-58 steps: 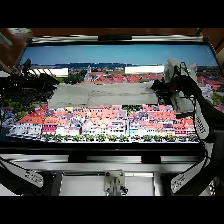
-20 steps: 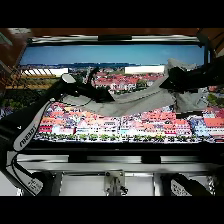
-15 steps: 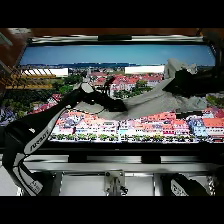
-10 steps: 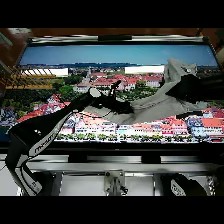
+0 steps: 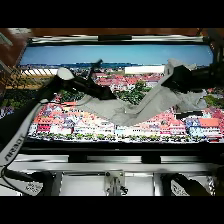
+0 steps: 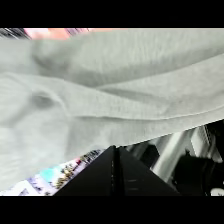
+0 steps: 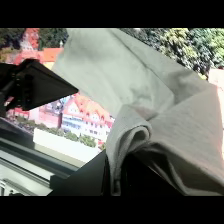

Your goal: Fold the shirts.

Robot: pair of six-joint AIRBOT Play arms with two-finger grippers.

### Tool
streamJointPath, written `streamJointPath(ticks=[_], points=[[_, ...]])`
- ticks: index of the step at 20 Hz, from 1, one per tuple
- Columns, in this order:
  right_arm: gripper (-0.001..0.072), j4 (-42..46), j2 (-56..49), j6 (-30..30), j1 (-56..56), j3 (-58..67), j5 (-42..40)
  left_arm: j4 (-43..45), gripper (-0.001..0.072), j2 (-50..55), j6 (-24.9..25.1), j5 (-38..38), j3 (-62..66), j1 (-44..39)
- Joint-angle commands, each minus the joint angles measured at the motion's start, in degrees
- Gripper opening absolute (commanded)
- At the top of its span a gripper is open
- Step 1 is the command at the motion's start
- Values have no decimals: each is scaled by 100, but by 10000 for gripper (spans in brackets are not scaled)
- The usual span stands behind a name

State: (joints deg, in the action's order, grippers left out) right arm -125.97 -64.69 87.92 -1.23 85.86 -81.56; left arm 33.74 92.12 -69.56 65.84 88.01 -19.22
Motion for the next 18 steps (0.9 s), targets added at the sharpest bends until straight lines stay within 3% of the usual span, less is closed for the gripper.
streamJointPath(ticks=[1,5,8,14,18], points=[[85,-299,-636,236,669,2,1333,553,32,-896,-208,190,2,1182],[85,-595,-1687,308,2105,2,2647,546,32,-1475,-385,302,4,2590],[85,-927,-2371,367,2968,2,3858,551,33,-1611,-380,859,2,3154],[85,-1823,-3244,332,3665,2,5289,555,33,-1604,-315,1023,2,3226],[105,-1858,-3491,96,3786,2,5744,555,33,-1593,-315,1025,2,3204]])
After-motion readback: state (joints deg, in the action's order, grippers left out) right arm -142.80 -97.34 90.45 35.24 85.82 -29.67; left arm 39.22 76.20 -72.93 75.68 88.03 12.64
